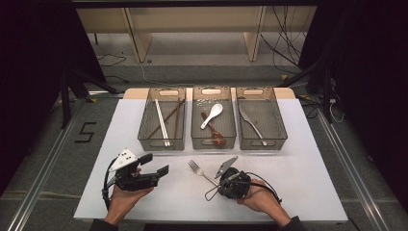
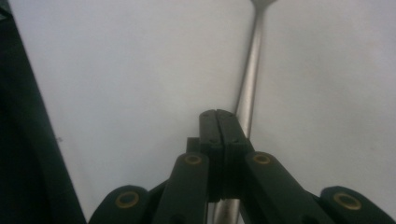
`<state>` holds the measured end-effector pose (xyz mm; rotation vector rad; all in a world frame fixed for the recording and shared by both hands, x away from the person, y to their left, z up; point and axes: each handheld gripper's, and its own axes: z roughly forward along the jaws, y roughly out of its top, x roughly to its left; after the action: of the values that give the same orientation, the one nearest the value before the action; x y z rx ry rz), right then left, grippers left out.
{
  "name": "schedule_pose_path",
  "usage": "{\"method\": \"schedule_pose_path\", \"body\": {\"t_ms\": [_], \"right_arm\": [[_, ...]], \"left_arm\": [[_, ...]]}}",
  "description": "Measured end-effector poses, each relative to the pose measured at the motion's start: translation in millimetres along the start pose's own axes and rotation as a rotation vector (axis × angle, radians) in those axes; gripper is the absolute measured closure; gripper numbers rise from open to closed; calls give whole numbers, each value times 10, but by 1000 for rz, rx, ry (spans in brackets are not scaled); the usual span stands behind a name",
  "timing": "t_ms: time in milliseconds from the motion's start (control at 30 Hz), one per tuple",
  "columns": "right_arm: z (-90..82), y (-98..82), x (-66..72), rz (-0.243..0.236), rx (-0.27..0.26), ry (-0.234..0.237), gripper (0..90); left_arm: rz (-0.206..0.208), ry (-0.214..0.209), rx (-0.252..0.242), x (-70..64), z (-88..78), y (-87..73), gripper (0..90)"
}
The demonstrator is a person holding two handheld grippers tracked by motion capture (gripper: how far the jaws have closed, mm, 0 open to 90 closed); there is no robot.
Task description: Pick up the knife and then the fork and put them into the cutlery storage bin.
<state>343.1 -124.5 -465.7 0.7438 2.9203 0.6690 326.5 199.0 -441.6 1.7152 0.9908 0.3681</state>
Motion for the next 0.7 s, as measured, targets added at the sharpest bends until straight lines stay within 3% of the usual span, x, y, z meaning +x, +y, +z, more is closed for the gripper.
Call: {"method": "schedule_pose_path", "body": {"t_ms": [433, 633, 700], "right_arm": [[-35, -1, -201, 41, 20, -31, 900], [-52, 35, -215, 45, 20, -28, 900], [-101, 76, -233, 42, 1, -19, 821]], "left_arm": [[3, 1, 1, 2, 4, 0, 185], [0, 1, 1, 1, 9, 0, 185], [0, 2, 1, 2, 10, 0, 185]]}}
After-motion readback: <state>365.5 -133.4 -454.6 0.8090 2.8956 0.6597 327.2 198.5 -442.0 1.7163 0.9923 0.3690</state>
